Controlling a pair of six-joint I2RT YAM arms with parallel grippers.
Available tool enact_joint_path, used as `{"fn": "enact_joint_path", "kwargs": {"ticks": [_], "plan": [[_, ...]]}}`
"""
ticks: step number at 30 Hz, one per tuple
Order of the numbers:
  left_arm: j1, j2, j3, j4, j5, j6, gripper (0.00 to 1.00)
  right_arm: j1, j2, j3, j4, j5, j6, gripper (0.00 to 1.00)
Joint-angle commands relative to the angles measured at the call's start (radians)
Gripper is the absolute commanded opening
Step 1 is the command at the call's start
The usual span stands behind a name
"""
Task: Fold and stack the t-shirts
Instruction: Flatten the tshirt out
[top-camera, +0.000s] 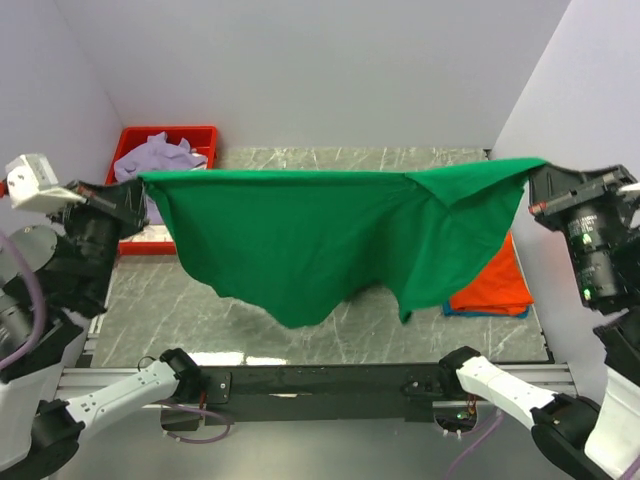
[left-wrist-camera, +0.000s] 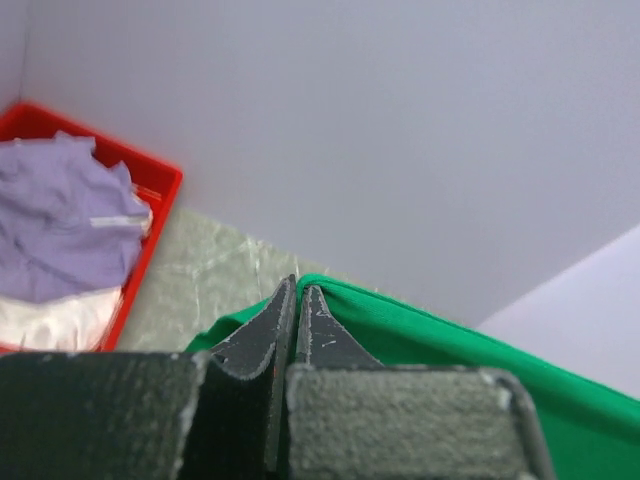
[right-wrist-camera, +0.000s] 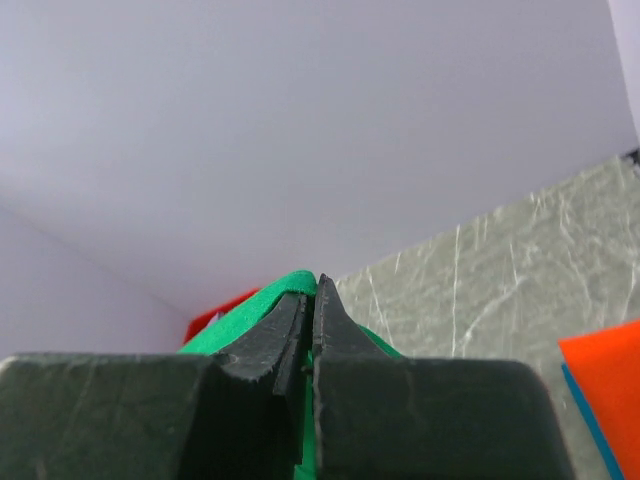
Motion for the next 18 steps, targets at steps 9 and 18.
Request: {"fn": "enact_joint_path", "kwargs": {"ticks": [9, 18], "plan": [[0.267, 0.387, -0.027, 0.599, 0.181, 0.210, 0.01, -0.214, 0.310, -0.089, 0.476, -0.169, -0.080, 0.00], [0.602, 0.896, 0.506, 0.705, 0.625, 0.082, 0.01, -0.326, 0.735, 0.468, 0.527, -0.263, -0.116, 0.00]]}}
